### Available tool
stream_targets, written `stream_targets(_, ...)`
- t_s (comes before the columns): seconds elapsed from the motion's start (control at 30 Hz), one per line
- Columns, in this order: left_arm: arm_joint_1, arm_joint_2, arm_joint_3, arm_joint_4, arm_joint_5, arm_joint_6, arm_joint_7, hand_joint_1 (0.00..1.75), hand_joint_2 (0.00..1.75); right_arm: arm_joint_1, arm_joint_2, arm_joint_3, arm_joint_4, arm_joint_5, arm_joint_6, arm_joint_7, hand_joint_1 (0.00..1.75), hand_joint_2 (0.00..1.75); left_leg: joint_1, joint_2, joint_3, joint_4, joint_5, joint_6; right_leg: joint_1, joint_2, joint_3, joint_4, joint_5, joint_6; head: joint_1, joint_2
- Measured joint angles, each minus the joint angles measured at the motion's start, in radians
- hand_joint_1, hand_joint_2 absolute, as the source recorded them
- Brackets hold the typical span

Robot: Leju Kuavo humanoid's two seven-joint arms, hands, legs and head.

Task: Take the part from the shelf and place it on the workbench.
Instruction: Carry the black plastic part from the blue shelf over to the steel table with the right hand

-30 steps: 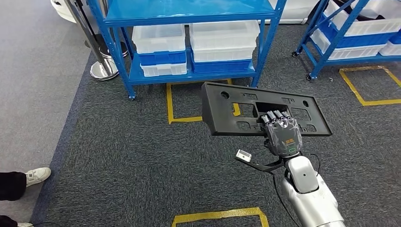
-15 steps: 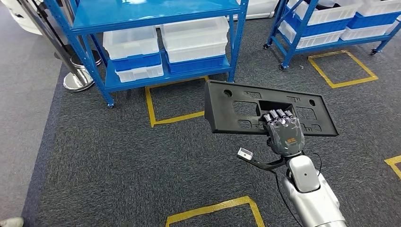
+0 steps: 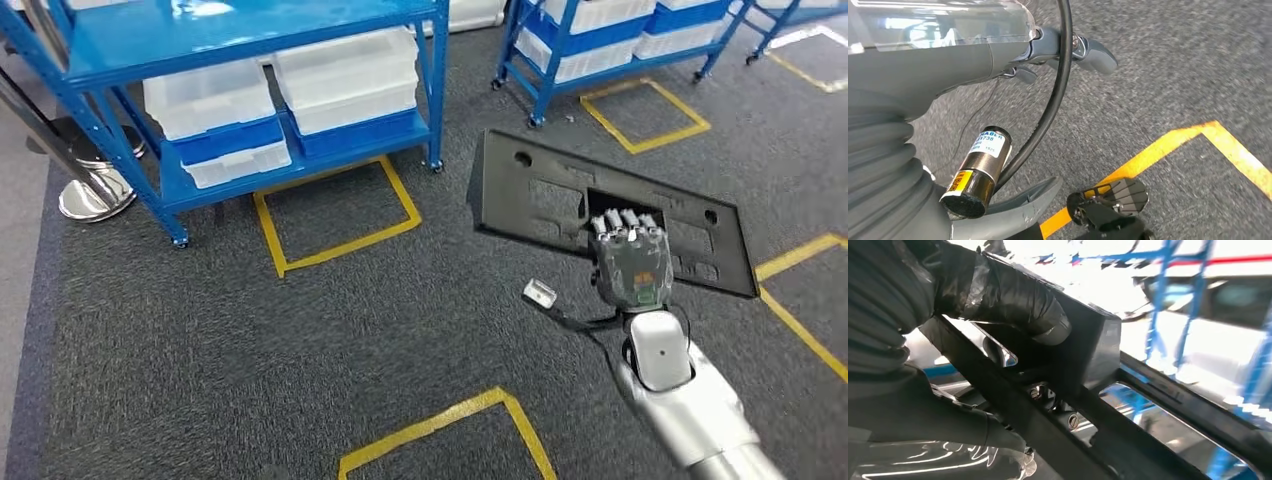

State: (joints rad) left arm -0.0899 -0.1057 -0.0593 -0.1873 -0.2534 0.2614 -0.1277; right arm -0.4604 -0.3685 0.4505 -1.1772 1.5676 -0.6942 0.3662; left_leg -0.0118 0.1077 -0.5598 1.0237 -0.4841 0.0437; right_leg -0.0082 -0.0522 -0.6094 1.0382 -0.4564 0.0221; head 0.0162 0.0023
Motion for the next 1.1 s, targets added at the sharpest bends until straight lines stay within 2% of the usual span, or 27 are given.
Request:
stream_targets(0.1,-0.003,-0.003,0.0,0.0,-0.003,0.0,0.004,0.0,1.75,-0.051,-0.06,0.111,0.018,0.0,0.0,0.063,1.73,1.75,-0.003,0.023,0.003,-0.001,0.0,-0.008,0.003,0.025,-0.005,-0.002,0.006,-0.01,0.0,0.0)
stream_targets(0.27,-0.003,-0.003,0.0,0.0,-0.003,0.0,0.004,0.0,1.75,-0.057,-0.072,0.131,0.021,0.0,0.0,0.064,1.73,1.75,-0.004,0.027,0.004,-0.001,-0.001,-0.009,0.002,0.03,-0.005,-0.004,0.007,-0.013,0.0,0.0)
stream_targets(0.33,-0.004,-0.003,0.001,0.0,-0.003,0.0,0.004,0.0,1.75,-0.06,-0.08,0.145,0.023,0.0,0.0,0.065,1.73,1.75,-0.005,0.027,0.003,0.001,-0.004,-0.012,-0.004,0.034,-0.003,-0.008,0.01,-0.016,0.0,0.0)
stream_targets(0.4,-0.004,-0.003,0.001,0.0,-0.004,0.0,0.005,0.0,1.75,-0.071,-0.094,0.176,0.028,0.001,0.0,0.068,1.73,1.75,0.001,-0.024,-0.015,0.045,-0.04,-0.021,-0.01,0.044,-0.004,-0.013,0.016,-0.023,0.0,0.0)
stream_targets(0.43,-0.002,-0.003,0.001,0.0,-0.005,0.0,0.006,0.0,1.75,-0.084,-0.103,0.209,0.035,0.001,0.0,0.074,1.73,1.75,0.006,-0.056,-0.048,0.121,-0.079,-0.027,-0.011,0.057,-0.008,-0.013,0.019,-0.027,0.0,0.0)
stream_targets(0.47,0.0,-0.003,0.001,0.0,-0.005,-0.002,0.005,0.0,1.75,-0.098,-0.116,0.25,0.049,0.002,0.0,0.069,1.73,1.75,0.014,-0.095,-0.053,0.14,-0.081,-0.034,-0.014,0.082,-0.013,-0.011,0.022,-0.028,-0.001,0.0)
stream_targets(0.53,0.002,-0.005,0.004,0.0,-0.007,-0.009,0.004,0.0,1.75,-0.126,-0.134,0.312,0.078,0.002,0.0,0.044,1.73,1.75,0.025,-0.158,-0.035,0.106,-0.053,-0.037,-0.016,0.138,-0.029,-0.002,0.029,-0.017,0.0,0.0)
stream_targets(0.57,0.001,-0.006,0.005,0.0,-0.008,-0.013,0.003,0.0,1.75,-0.133,-0.14,0.322,0.09,0.002,0.0,0.023,1.73,1.75,0.027,-0.179,-0.002,0.033,-0.017,-0.036,-0.018,0.16,-0.036,0.001,0.033,-0.008,0.0,0.0)
stream_targets(0.6,0.0,-0.008,0.006,0.0,-0.01,-0.015,0.005,0.0,1.75,-0.139,-0.145,0.323,0.095,0.002,0.0,0.008,1.73,1.75,0.027,-0.189,0.004,0.017,-0.016,-0.033,-0.019,0.174,-0.042,0.001,0.038,0.001,0.0,0.0)
stream_targets(0.63,-0.001,-0.01,0.007,0.0,-0.012,-0.017,0.007,0.0,1.75,-0.142,-0.151,0.324,0.099,0.002,0.0,-0.005,1.73,1.75,0.026,-0.178,0.004,0.013,-0.014,-0.029,-0.022,0.187,-0.046,-0.002,0.044,0.01,0.0,0.0)
stream_targets(0.67,-0.002,-0.012,0.007,0.0,-0.014,-0.018,0.01,0.0,1.75,-0.143,-0.16,0.324,0.104,0.002,0.001,-0.017,1.73,1.75,0.026,-0.166,0.004,0.009,-0.01,-0.021,-0.024,0.189,-0.049,-0.004,0.046,0.016,0.0,0.0)
stream_targets(0.7,-0.002,-0.015,0.007,0.0,-0.018,-0.019,0.011,0.0,1.75,-0.144,-0.169,0.324,0.108,0.002,0.003,-0.027,1.73,1.75,0.027,-0.153,0.006,0.003,-0.004,-0.012,-0.023,0.171,-0.056,0.005,0.04,0.021,0.001,0.0)
stream_targets(0.73,-0.002,-0.018,0.007,0.0,-0.022,-0.02,0.011,0.0,1.75,-0.148,-0.177,0.324,0.111,0.002,0.005,-0.034,1.73,1.75,0.027,-0.139,0.006,-0.004,0.001,-0.004,-0.021,0.142,-0.07,0.032,0.022,0.024,0.002,0.0)
stream_targets(0.8,0.0,-0.022,0.007,0.0,-0.028,-0.019,0.014,0.0,1.75,-0.155,-0.186,0.325,0.115,0.001,0.008,-0.048,1.73,1.75,0.023,-0.112,0.005,-0.008,0.005,0.005,-0.016,0.078,-0.12,0.142,-0.039,0.028,0.003,0.0)
stream_targets(0.83,0.003,-0.023,0.007,0.0,-0.03,-0.019,0.015,0.0,1.75,-0.156,-0.187,0.325,0.117,0.001,0.009,-0.055,1.73,1.75,0.02,-0.097,0.004,-0.008,0.005,0.006,-0.016,0.065,-0.148,0.208,-0.067,0.03,0.003,0.0)
stream_targets(0.87,0.005,-0.022,0.007,0.0,-0.029,-0.018,0.016,0.0,1.75,-0.155,-0.187,0.325,0.118,0.001,0.01,-0.061,1.73,1.75,0.019,-0.082,0.004,-0.007,0.005,0.007,-0.016,0.06,-0.166,0.253,-0.081,0.03,0.003,0.0)
stream_targets(0.9,0.005,-0.022,0.007,0.0,-0.028,-0.017,0.017,0.0,1.75,-0.153,-0.188,0.325,0.119,0.001,0.01,-0.066,1.73,1.75,0.017,-0.067,0.003,-0.007,0.004,0.007,-0.016,0.057,-0.167,0.264,-0.078,0.03,0.003,0.0)
stream_targets(0.93,0.004,-0.021,0.008,0.0,-0.026,-0.016,0.017,0.0,1.75,-0.152,-0.19,0.325,0.12,0.001,0.011,-0.069,1.73,1.75,0.016,-0.053,0.004,-0.006,0.002,0.007,-0.016,0.052,-0.147,0.235,-0.057,0.029,0.003,0.0)
stream_targets(0.97,0.002,-0.02,0.008,0.0,-0.024,-0.017,0.016,0.0,1.75,-0.152,-0.192,0.324,0.121,0.001,0.011,-0.071,1.73,1.75,0.015,-0.041,0.005,-0.006,0.0,0.006,-0.015,0.041,-0.109,0.171,-0.027,0.026,0.003,0.0)
stream_targets(1.03,-0.003,-0.021,0.01,0.0,-0.02,-0.017,0.013,0.0,1.75,-0.155,-0.197,0.323,0.121,0.001,0.01,-0.071,1.73,1.75,0.01,-0.02,0.007,-0.003,-0.005,0.001,-0.005,-0.003,-0.037,0.042,0.011,0.016,0.003,0.0)
stream_targets(1.07,-0.005,-0.021,0.012,-0.001,-0.02,-0.018,0.012,0.0,1.75,-0.156,-0.198,0.322,0.121,0.001,0.01,-0.07,1.73,1.75,0.006,-0.012,0.008,-0.002,-0.007,-0.003,0.0,-0.016,-0.019,0.008,0.017,0.01,0.003,0.0)
stream_targets(1.1,-0.006,-0.021,0.014,-0.001,-0.019,-0.018,0.011,0.0,1.75,-0.157,-0.199,0.322,0.121,0.001,0.01,-0.069,1.73,1.75,0.003,-0.003,0.009,-0.001,-0.009,-0.006,0.004,-0.02,-0.016,-0.003,0.015,0.004,0.003,0.0)
